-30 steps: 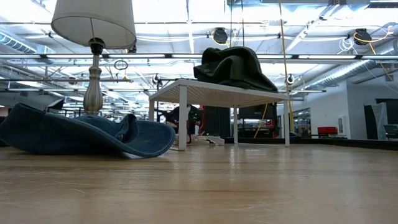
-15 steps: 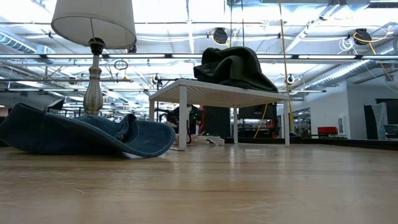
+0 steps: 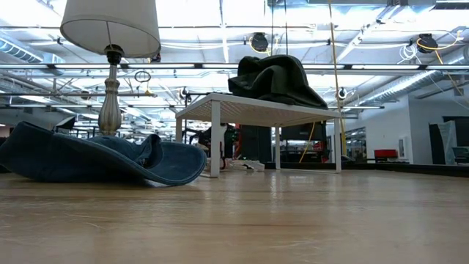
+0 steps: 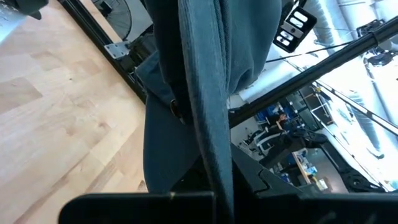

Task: Pick & Place hat
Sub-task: Put the blue cap on the shelf

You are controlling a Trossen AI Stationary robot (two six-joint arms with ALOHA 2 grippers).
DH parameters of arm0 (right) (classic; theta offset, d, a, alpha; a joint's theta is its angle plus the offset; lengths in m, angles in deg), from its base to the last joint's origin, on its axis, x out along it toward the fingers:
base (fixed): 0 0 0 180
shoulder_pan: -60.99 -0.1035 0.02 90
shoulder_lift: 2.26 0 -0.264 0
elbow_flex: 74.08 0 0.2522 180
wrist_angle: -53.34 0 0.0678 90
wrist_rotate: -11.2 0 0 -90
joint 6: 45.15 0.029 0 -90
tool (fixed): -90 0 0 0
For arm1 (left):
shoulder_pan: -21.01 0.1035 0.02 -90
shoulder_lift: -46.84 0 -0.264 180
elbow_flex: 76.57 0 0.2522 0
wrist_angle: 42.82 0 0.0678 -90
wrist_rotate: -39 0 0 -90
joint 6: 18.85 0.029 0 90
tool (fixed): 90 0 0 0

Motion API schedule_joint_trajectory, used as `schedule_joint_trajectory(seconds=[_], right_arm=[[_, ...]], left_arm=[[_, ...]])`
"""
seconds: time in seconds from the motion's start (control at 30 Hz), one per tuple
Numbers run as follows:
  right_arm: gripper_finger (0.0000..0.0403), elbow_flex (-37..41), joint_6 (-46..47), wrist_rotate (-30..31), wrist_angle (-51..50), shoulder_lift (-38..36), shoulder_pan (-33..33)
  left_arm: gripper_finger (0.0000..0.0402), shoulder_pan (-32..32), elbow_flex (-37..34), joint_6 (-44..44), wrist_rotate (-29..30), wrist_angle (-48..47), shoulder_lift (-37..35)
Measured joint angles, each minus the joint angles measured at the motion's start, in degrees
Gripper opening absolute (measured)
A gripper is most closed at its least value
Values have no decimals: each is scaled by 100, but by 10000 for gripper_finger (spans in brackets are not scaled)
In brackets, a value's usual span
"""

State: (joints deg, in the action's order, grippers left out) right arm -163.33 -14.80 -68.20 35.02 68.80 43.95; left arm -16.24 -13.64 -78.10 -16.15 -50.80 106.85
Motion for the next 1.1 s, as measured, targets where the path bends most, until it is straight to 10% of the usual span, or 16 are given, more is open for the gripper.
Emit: schedule_joint_trajectory(seconds=[0.17, 0.63, 1.1], right_arm=[[14, 1, 44, -7, -1, 0, 133], [2, -512, -107, -20, -39, 33, 391], [1, -2043, -362, -162, -1164, 1002, 1323]], left_arm=[[5, 173, 0, 59, -343, 1, 0], [168, -270, 4, -84, 255, -1960, -861], [200, -501, 4, 274, -34, -2112, -1139]])
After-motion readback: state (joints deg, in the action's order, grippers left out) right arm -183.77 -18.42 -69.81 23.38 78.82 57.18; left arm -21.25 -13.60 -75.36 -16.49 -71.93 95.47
